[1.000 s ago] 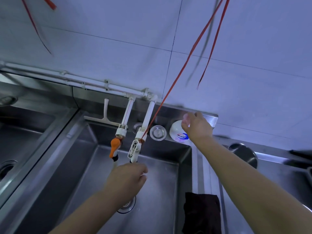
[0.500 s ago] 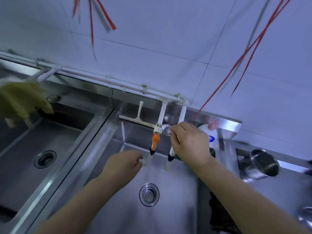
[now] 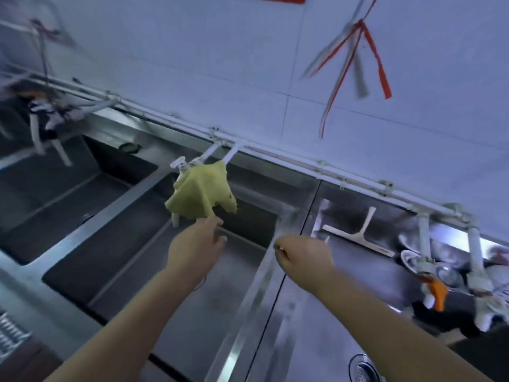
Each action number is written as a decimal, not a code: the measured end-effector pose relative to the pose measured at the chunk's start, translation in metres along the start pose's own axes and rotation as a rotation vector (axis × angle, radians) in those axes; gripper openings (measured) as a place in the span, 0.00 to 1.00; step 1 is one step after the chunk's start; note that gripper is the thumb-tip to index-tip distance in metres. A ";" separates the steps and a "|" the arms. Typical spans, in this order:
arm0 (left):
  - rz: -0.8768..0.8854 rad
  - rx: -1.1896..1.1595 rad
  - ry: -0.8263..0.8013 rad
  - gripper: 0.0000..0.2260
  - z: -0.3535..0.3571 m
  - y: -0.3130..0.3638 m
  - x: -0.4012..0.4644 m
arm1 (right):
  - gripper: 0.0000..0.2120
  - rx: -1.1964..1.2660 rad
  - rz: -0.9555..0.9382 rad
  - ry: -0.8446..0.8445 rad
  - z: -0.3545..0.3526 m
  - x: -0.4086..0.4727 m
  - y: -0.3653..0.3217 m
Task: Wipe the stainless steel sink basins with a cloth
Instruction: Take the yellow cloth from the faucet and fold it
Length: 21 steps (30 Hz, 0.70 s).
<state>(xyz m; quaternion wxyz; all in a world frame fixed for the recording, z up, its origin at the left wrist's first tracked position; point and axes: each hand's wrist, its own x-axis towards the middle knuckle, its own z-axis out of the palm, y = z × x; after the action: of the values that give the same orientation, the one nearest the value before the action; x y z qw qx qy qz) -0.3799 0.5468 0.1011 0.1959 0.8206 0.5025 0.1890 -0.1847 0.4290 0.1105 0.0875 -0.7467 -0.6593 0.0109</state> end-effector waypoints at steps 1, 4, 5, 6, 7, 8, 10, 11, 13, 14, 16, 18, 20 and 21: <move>-0.030 0.006 0.029 0.15 -0.008 -0.018 0.012 | 0.12 0.023 0.014 0.000 0.006 0.015 -0.016; -0.198 -0.031 0.093 0.15 -0.024 -0.062 0.047 | 0.12 0.077 0.037 -0.013 0.019 0.047 -0.051; -0.269 -0.044 0.096 0.16 -0.026 -0.074 0.056 | 0.11 0.081 0.039 -0.023 0.022 0.054 -0.059; -0.328 -0.045 0.080 0.18 -0.026 -0.084 0.065 | 0.11 0.079 0.044 -0.035 0.024 0.059 -0.064; -0.379 -0.051 0.041 0.20 -0.024 -0.092 0.073 | 0.11 0.073 0.049 -0.047 0.026 0.063 -0.067; -0.425 -0.086 -0.007 0.22 -0.022 -0.098 0.079 | 0.12 0.063 0.056 -0.059 0.027 0.067 -0.068; -0.500 -0.255 -0.075 0.21 -0.019 -0.106 0.091 | 0.12 0.038 0.072 -0.071 0.028 0.073 -0.069; -0.519 -0.365 -0.081 0.19 -0.017 -0.109 0.095 | 0.12 0.031 0.084 -0.074 0.029 0.075 -0.069; -0.525 -0.541 -0.033 0.14 -0.015 -0.114 0.102 | 0.11 0.030 0.110 -0.092 0.031 0.078 -0.071; -0.519 -0.613 0.020 0.11 -0.015 -0.114 0.105 | 0.11 0.036 0.119 -0.100 0.033 0.078 -0.072; -0.519 -0.746 0.153 0.07 -0.019 -0.111 0.105 | 0.11 0.045 0.130 -0.111 0.036 0.076 -0.074; -0.513 -0.841 0.268 0.07 -0.030 -0.108 0.104 | 0.11 0.044 0.129 -0.126 0.037 0.075 -0.076; -0.444 -0.877 0.307 0.06 -0.047 -0.106 0.104 | 0.12 0.040 0.124 -0.135 0.037 0.075 -0.078; -0.384 -0.891 0.306 0.07 -0.056 -0.105 0.103 | 0.12 0.043 0.124 -0.137 0.037 0.075 -0.079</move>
<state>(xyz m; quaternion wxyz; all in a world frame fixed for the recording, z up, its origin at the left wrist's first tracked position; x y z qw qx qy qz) -0.4434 0.6904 0.1075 0.4823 0.5132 0.5377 0.4635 -0.2574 0.5163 0.0926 0.0574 -0.7814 -0.6160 0.0818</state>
